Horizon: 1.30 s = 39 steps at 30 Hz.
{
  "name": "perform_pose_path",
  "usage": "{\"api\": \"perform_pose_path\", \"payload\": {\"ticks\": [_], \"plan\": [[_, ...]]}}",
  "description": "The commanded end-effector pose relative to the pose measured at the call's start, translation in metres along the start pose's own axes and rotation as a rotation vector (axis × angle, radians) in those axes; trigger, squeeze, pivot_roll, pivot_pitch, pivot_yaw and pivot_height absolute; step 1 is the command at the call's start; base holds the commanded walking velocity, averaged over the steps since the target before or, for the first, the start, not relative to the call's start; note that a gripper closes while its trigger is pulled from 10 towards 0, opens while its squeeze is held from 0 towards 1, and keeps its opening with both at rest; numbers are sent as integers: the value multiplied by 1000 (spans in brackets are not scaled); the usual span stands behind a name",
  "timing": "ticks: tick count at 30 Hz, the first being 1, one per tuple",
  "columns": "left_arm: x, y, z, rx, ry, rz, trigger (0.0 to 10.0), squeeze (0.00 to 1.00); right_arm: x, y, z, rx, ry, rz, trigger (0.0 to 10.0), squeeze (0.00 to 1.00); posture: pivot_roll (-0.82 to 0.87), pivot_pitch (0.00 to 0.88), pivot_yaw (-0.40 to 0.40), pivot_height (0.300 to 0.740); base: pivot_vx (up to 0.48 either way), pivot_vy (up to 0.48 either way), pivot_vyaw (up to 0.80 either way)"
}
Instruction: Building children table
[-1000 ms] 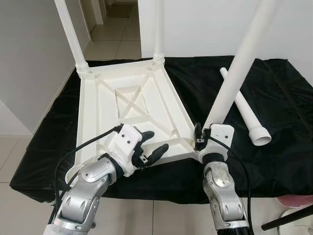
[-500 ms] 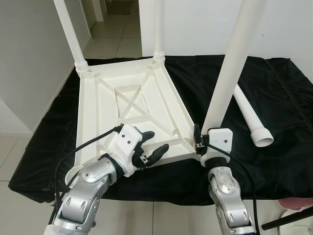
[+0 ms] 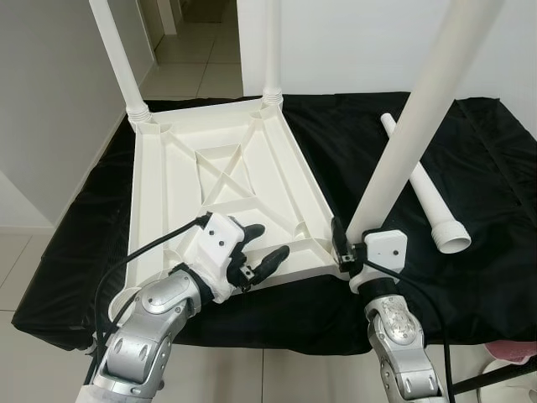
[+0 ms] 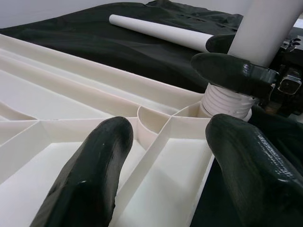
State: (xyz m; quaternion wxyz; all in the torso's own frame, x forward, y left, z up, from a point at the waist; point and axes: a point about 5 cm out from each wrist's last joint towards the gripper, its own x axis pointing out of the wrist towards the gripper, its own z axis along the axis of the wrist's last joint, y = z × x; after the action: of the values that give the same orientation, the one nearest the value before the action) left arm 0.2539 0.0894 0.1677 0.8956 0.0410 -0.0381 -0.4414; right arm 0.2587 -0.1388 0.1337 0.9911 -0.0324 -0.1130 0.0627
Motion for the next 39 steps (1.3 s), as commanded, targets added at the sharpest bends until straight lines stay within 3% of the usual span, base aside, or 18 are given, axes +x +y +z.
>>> {"api": "perform_pose_path", "payload": {"ticks": [1,7,16,22,25,30,38,39], "plan": [[0,5,0,8,9,56,10000,0,-9,5,-31,51,186,42,10000,0,-41,70,80,740,0,0,0],[1,4,-1,8,11,42,10000,0,-1,-4,-34,43,283,57,10000,0,-53,75,85,740,0,0,0],[1,1,-2,2,11,34,10000,0,0,-11,-31,51,313,70,10000,0,-54,81,81,740,0,0,0],[-1,0,-2,-4,12,43,10000,0,0,-7,-22,48,252,85,10000,0,-48,84,73,740,0,0,0],[-1,0,-2,-10,10,44,10000,0,1,-6,-7,71,169,106,10000,0,-48,84,71,740,0,0,0],[1,-1,-2,-41,4,10,10000,0,8,-18,39,95,1,166,10000,0,-57,82,60,740,0,0,0],[2,-3,-1,-67,-7,-5,10000,0,10,-28,55,94,-17,205,10000,0,-67,82,56,740,0,0,0],[3,-3,1,-82,-14,-19,10000,949,12,-28,57,101,-15,225,10000,0,-68,80,56,740,0,0,0]]}}
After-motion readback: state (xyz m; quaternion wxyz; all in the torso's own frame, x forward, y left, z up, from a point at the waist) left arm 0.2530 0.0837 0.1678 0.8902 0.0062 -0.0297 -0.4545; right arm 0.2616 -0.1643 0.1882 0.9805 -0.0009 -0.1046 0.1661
